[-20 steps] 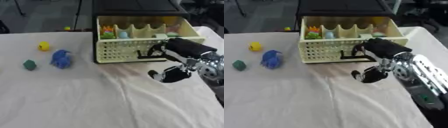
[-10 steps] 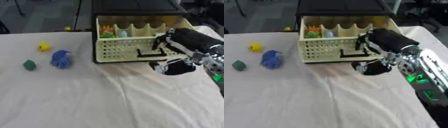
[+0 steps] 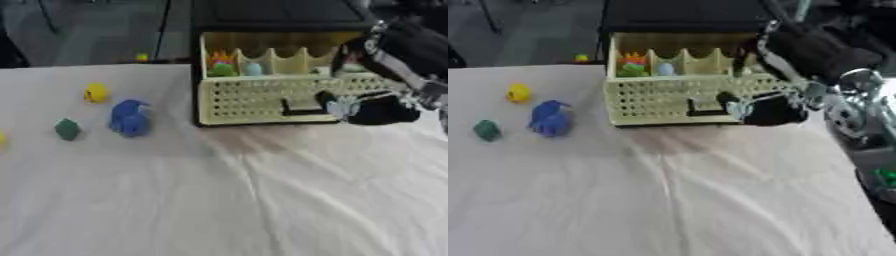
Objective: Pick up objects from table and place into drawer.
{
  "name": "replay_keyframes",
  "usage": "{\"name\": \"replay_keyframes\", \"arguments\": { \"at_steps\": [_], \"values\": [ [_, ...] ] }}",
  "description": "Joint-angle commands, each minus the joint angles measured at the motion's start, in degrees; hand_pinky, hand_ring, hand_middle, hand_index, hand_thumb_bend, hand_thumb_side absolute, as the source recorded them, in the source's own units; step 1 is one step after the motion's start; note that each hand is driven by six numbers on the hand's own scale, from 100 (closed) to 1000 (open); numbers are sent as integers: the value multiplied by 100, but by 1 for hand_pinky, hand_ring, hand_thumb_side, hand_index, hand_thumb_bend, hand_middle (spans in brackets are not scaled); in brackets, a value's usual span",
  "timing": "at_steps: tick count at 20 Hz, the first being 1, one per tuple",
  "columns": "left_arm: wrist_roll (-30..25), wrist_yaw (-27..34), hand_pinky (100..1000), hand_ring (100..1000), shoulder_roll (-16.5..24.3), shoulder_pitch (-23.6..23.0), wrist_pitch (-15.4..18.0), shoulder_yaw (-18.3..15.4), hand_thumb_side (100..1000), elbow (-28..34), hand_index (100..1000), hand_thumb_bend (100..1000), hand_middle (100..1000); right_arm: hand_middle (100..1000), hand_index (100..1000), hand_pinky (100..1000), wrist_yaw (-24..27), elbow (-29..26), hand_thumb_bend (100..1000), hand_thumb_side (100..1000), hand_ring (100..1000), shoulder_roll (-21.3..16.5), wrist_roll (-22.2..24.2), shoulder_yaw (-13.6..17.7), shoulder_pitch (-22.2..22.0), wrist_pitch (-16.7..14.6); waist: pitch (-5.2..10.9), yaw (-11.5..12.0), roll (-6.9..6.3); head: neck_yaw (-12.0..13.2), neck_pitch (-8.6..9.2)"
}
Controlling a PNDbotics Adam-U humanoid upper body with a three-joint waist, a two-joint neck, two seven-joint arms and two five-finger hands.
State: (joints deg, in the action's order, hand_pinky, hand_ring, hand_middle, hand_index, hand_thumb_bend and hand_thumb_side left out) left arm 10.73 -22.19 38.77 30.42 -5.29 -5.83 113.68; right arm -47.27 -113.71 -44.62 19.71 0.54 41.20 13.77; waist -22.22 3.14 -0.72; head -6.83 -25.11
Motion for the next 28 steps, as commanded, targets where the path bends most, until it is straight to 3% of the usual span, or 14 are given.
{"name": "replay_keyframes", "arguments": {
  "at_steps": [1, 4, 6, 9, 12, 15, 18, 22, 25, 28],
  "values": [
    [22, -23, 705, 793, 164, 47, -3, -71, 959, 91, 957, 288, 862, 100, 712, 100, 557, -88, 317, 582, 136, -133, -1472, 468, 128, 326, 154, -8, -22, 263, -84],
    [-20, -79, 708, 801, 228, 76, 3, -43, 924, 91, 958, 329, 889, 115, 729, 108, 1221, -88, 328, 676, 236, -122, -3019, 604, 159, 316, 145, 2, -36, 442, -155],
    [-48, -140, 711, 807, 286, 89, -4, -28, 911, 91, 957, 336, 914, 185, 738, 171, 1633, -88, 313, 729, 295, -139, -3806, 605, 141, 149, 140, 7, -46, 558, -207],
    [-139, -257, 725, 833, 403, 83, -26, 13, 882, 91, 960, 364, 961, 379, 752, 344, 2094, -88, 215, 822, 453, -158, -4613, 594, 122, -232, 131, 20, -67, 710, -299],
    [-262, -417, 762, 879, 572, 45, -54, 51, 864, 91, 963, 381, 1000, 486, 763, 462, 2403, -88, 173, 822, 534, -179, -5161, 602, 85, -669, 119, 27, -83, 795, -339],
    [-509, -599, 811, 928, 784, -10, -85, 145, 844, 91, 975, 409, 1000, 489, 749, 465, 2540, -88, 150, 766, 527, -188, -5535, 632, 23, -938, 107, 16, -105, 798, -351],
    [-992, -735, 824, 938, 1025, 53, -33, 335, 860, 91, 1000, 420, 1000, 484, 740, 462, 2635, -88, 156, 728, 518, -168, -5764, 651, -32, -910, 104, -29, -138, 746, -325],
    [-1895, -826, 815, 906, 1323, 275, -155, 663, 892, 91, 1000, 484, 1000, 482, 736, 463, 2661, -88, 160, 702, 514, -114, -5830, 638, -53, -843, 118, -120, -195, 716, -297],
    [-2463, -876, 760, 862, 1482, 562, -207, 982, 961, -64, 1000, 617, 1000, 476, 731, 461, 2668, -88, 155, 669, 508, -74, -5810, 629, -55, -790, 135, -192, -226, 689, -284],
    [-2817, -1037, 741, 841, 1533, 965, -40, 1390, 960, -563, 1000, 622, 1000, 475, 730, 464, 2677, -88, 150, 657, 506, -42, -5787, 607, -30, -767, 153, -272, -278, 728, -275]
  ]
}}
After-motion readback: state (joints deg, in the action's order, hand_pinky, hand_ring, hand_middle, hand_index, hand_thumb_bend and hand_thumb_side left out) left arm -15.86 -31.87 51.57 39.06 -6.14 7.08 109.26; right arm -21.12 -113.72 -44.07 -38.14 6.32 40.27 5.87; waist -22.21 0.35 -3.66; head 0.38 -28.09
